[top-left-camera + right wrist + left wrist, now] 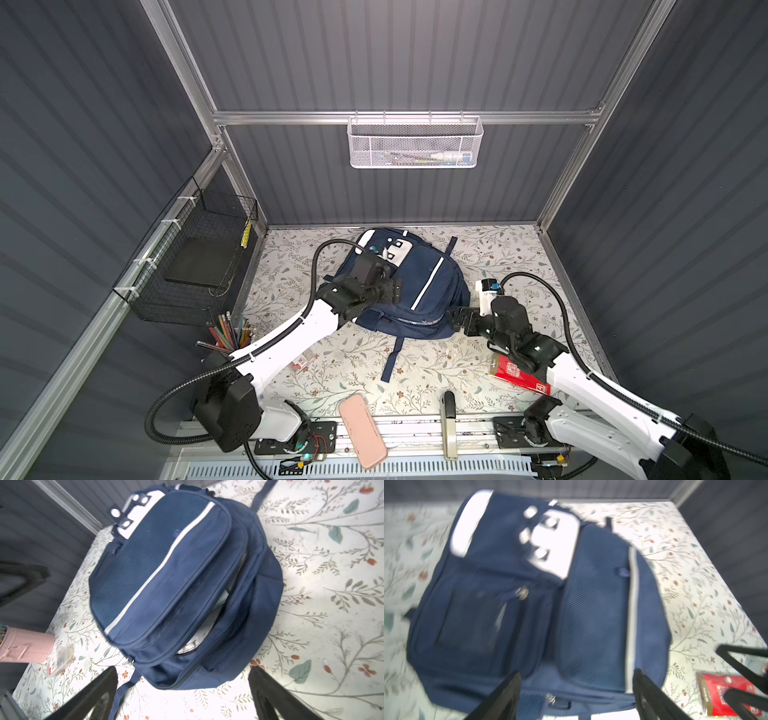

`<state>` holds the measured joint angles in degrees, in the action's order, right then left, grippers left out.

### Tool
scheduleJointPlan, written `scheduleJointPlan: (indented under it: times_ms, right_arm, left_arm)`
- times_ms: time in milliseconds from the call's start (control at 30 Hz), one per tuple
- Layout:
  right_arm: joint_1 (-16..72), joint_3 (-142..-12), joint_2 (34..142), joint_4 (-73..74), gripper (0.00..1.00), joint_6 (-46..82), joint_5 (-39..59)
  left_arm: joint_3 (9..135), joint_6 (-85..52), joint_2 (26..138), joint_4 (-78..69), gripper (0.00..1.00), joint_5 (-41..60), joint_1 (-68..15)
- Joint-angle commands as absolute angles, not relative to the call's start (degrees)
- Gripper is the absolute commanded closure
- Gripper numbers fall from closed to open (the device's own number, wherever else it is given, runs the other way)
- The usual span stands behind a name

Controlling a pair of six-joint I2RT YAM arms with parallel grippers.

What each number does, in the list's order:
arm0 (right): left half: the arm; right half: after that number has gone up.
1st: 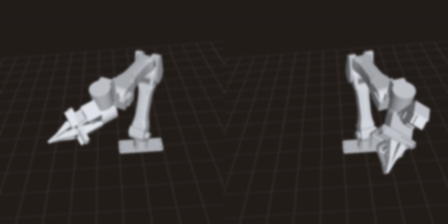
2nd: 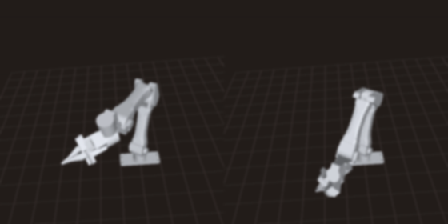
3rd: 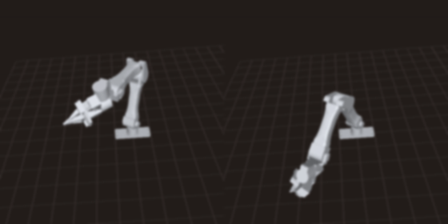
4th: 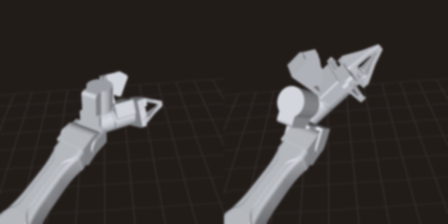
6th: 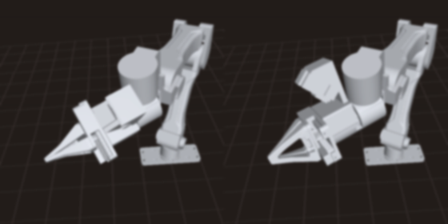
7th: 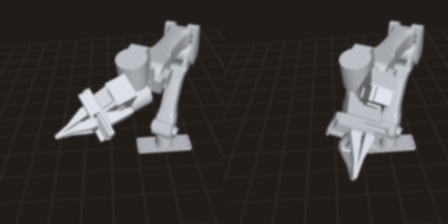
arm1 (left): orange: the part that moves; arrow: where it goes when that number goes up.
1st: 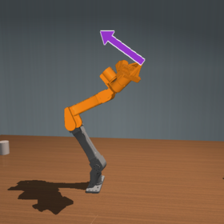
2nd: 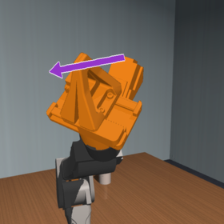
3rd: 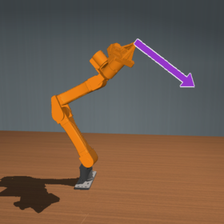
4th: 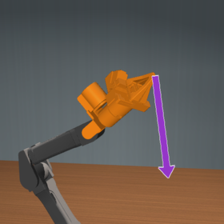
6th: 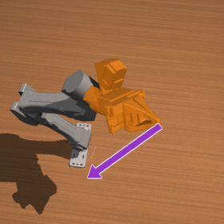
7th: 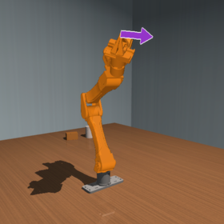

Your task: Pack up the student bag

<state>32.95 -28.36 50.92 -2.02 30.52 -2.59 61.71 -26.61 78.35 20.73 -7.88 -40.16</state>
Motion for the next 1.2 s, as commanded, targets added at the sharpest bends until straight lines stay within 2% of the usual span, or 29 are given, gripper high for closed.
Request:
scheduleJointPlan:
  times_ms: [0, 67, 200, 300, 400, 467, 667, 767, 867, 933, 967, 1067, 1167]
  right_arm:
    - [31.6, -27.2, 49.2, -0.1, 0.01, 29.1, -0.3]
    - [33.2, -30.5, 50.8, -2.6, 0.01, 31.6, 0.6]
    - [45.7, -34.4, 56.1, -3.2, 0.04, 34.0, -12.2]
    - [51.0, -36.3, 61.0, -1.5, 0.07, 35.9, -14.5]
    - [55.8, -38.7, 66.9, -0.4, 0.08, 35.4, -16.4]
    - [58.3, -40.4, 69.8, -0.3, 0.08, 34.8, -17.2]
    - [62.1, -42.3, 75.7, 3.1, 0.13, 34.6, -16.4]
    - [62.8, -43.3, 77.4, 4.0, 0.18, 34.8, -16.1]
    - [63.5, -43.6, 79.1, 5.4, 0.21, 34.8, -16.2]
    - [63.5, -43.9, 80.7, 7.0, 0.21, 34.6, -15.8]
    - [63.5, -44.0, 81.8, 8.3, 0.22, 34.1, -15.2]
    - [63.5, -45.4, 85.0, 10.9, 0.26, 33.1, -14.1]
    - [62.0, -47.3, 88.2, 13.0, 0.38, 34.1, -12.5]
  left_arm:
    - [56.3, -38.4, 75.9, 20.8, 0.19, -5.7, -40.6]
    - [53.4, -39.1, 74.7, 18.9, 0.23, -5.0, -38.5]
    - [45.1, -48.0, 75.6, 5.6, 0.25, 7.9, -29.5]
    - [43.1, -52.1, 74.8, 4.2, 0.13, 3.1, -29.9]
    - [35.2, -61.7, 70.6, -6.3, 0.13, -2.2, -29.9]
    - [32.7, -62.7, 69.9, -11.2, 0.12, -3.8, -29.8]
    - [33.2, -66.2, 77.7, -19.4, 0.16, 1.0, -29.4]
    - [32.8, -67.6, 81.0, -23.4, 0.23, 2.1, -29.4]
    - [32.8, -68.3, 82.1, -25.7, 0.44, 2.7, -29.4]
    - [34.0, -67.7, 82.3, -26.0, 0.82, 4.1, -29.4]
    - [35.0, -67.1, 82.3, -24.9, 0.96, 4.9, -29.5]
    - [35.4, -68.6, 81.7, -23.8, 0.98, 5.9, -29.5]
    - [34.2, -69.8, 80.1, -23.6, 1.00, 6.0, -29.6]
